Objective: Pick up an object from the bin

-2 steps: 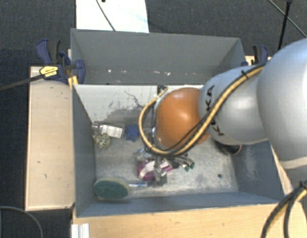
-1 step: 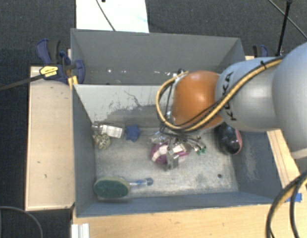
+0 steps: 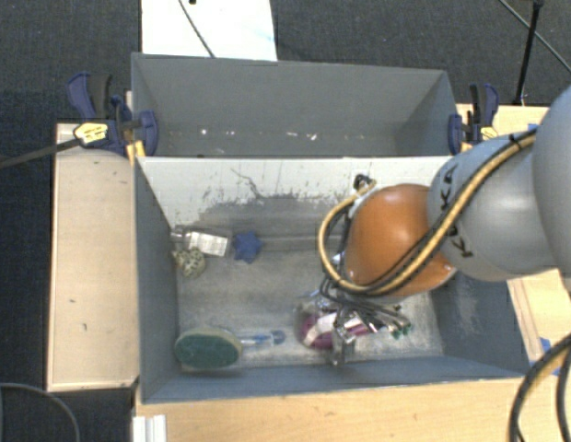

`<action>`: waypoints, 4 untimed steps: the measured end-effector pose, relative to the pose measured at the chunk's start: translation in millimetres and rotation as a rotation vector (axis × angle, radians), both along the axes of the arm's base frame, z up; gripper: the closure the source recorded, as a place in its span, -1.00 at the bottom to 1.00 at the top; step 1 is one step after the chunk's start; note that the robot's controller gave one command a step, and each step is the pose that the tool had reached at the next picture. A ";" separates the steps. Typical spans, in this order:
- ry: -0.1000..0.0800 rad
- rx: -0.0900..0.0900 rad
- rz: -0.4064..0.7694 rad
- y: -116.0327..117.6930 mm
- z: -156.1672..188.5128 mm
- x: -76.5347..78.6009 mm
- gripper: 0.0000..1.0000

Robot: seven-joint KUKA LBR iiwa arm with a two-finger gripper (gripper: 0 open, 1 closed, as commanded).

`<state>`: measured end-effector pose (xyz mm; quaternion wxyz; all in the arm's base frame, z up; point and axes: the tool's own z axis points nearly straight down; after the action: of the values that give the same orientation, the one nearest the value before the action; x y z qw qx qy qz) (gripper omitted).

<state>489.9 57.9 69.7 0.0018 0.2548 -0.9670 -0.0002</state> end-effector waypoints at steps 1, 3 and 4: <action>-0.008 0.002 -0.176 0.5 0.5 57.5 1.00; -0.002 0.002 0.309 9.8 123.2 37.4 1.00; -0.002 0.001 -0.191 -2.3 74.7 33.9 1.00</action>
Offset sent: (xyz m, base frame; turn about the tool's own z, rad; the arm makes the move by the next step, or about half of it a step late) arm 0.0562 0.0002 0.0003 0.1758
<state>523.8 55.5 144.4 0.0007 0.1614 -0.9869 -0.0004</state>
